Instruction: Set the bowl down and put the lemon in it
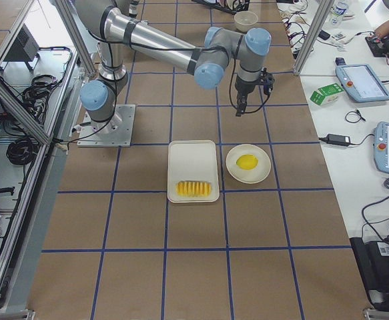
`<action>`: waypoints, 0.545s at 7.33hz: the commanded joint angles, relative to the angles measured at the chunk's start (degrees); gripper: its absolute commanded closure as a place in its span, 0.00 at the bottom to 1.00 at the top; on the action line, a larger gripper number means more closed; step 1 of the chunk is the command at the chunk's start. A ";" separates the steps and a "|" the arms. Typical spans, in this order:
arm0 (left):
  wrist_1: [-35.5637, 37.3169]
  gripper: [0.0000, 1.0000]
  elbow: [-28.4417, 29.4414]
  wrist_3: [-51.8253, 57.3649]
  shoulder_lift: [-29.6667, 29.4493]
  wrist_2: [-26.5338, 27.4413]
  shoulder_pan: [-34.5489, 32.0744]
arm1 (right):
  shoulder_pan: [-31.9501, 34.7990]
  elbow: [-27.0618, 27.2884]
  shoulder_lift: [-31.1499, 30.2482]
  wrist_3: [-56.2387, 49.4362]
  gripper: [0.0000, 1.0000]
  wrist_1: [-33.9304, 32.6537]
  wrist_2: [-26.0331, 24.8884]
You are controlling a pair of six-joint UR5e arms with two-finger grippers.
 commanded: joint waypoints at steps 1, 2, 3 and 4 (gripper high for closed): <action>3.42 0.00 -0.13 2.83 -3.16 -0.23 2.15 | -2.78 -0.14 5.63 -2.65 0.00 -8.85 -1.85; 3.42 0.00 -0.48 3.10 -4.12 -1.02 2.42 | -3.22 -0.23 7.05 -4.31 0.00 -9.40 -1.76; 3.42 0.00 -0.48 3.27 -5.18 -4.07 2.78 | -3.49 -0.32 8.80 -6.33 0.00 -11.84 -1.94; 3.42 0.00 -0.66 3.28 -6.32 -4.10 2.87 | -4.62 -0.32 10.47 -7.92 0.00 -14.74 -2.03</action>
